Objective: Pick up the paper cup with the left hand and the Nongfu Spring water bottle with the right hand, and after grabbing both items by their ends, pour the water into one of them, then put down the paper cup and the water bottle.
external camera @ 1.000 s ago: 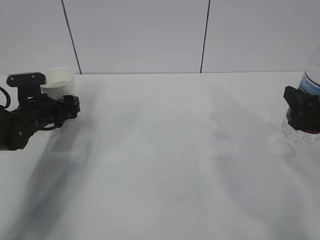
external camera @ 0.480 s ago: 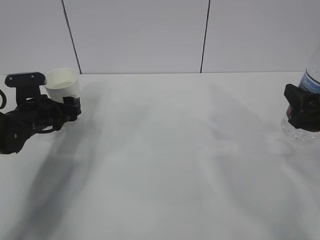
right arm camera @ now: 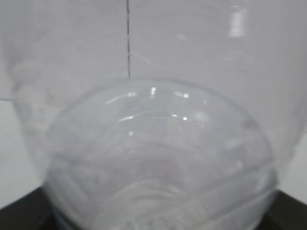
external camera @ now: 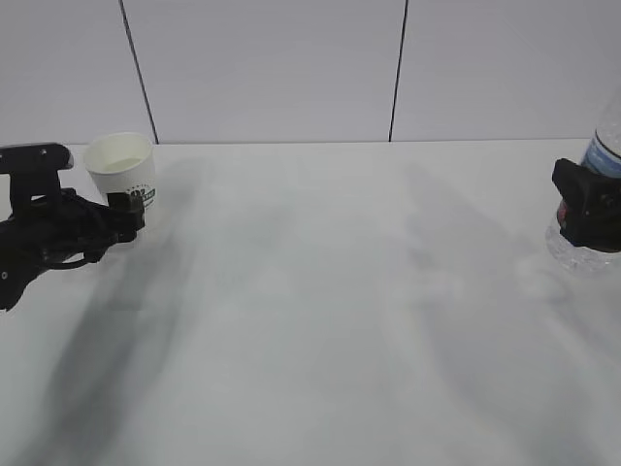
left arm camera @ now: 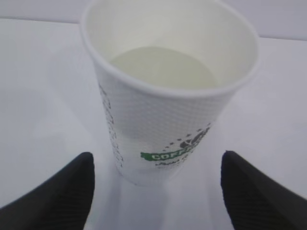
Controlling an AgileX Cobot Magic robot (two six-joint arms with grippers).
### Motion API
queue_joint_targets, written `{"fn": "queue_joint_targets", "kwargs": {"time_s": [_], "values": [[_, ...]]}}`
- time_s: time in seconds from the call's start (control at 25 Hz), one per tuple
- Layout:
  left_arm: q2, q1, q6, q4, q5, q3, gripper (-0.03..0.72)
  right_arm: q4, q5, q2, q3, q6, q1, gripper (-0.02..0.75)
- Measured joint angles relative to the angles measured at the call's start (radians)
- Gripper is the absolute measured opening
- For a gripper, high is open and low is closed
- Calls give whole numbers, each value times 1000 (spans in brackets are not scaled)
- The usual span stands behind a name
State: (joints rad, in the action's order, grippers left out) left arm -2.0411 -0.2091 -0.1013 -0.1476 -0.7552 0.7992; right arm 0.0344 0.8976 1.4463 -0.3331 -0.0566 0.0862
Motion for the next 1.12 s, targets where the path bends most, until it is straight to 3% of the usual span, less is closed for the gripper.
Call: {"fn": "queue_joint_targets", "kwargs": {"time_s": [0.48, 0.76, 1.12], "values": [[125, 0, 0, -2, -68, -123, 594, 0, 0, 0, 0, 0, 0, 519], [147, 0, -1, 9, -349, -260, 592, 0, 0, 0, 0, 0, 0, 519], [207, 0, -1, 55, -382, -417, 591, 0, 0, 0, 0, 0, 0, 519]]}}
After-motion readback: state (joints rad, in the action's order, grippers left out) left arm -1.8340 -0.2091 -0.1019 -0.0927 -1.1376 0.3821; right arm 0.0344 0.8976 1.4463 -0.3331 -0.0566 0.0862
